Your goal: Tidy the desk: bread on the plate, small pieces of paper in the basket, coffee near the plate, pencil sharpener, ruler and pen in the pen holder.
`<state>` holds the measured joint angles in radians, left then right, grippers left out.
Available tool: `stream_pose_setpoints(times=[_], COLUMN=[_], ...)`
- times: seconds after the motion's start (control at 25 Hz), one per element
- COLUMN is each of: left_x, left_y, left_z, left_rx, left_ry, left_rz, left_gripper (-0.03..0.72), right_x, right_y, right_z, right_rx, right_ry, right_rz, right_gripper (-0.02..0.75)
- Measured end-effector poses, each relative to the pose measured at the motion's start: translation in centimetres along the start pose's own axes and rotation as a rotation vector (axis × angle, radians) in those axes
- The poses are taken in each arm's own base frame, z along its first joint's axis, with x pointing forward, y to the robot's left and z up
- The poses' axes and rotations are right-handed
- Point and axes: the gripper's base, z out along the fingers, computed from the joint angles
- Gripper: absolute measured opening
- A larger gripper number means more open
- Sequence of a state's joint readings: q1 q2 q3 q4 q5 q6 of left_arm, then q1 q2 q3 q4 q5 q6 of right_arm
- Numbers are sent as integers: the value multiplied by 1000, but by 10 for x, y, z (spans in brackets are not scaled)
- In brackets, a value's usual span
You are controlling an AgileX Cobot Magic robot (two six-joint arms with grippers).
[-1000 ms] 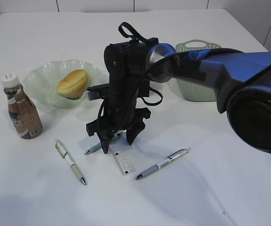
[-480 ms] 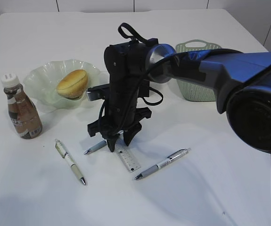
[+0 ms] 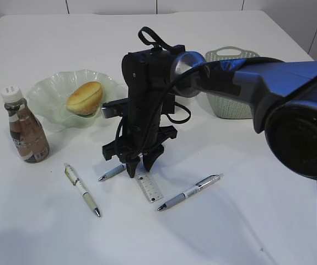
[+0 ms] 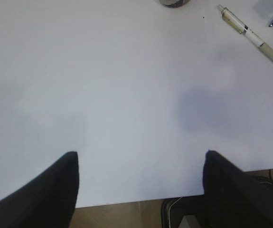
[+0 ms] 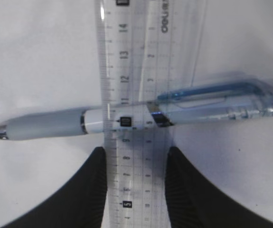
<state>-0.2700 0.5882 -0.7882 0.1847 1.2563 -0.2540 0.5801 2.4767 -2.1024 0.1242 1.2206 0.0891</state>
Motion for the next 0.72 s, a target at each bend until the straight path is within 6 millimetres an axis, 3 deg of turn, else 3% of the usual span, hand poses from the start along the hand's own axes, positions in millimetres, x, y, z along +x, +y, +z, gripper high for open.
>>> stream_pose_setpoints(times=[0.36,0.72], left_x=[0,0], left_y=[0,0], left_z=[0,0], left_rx=[0,-2], left_ry=[0,0], left_rz=[0,1], left_gripper=[575,575], right_x=[0,0], right_y=[1,4], right_z=[0,-20], right_rx=[-12,-17], right_ry=[1,-39], right_rz=[4,-1], right_gripper=[300,300])
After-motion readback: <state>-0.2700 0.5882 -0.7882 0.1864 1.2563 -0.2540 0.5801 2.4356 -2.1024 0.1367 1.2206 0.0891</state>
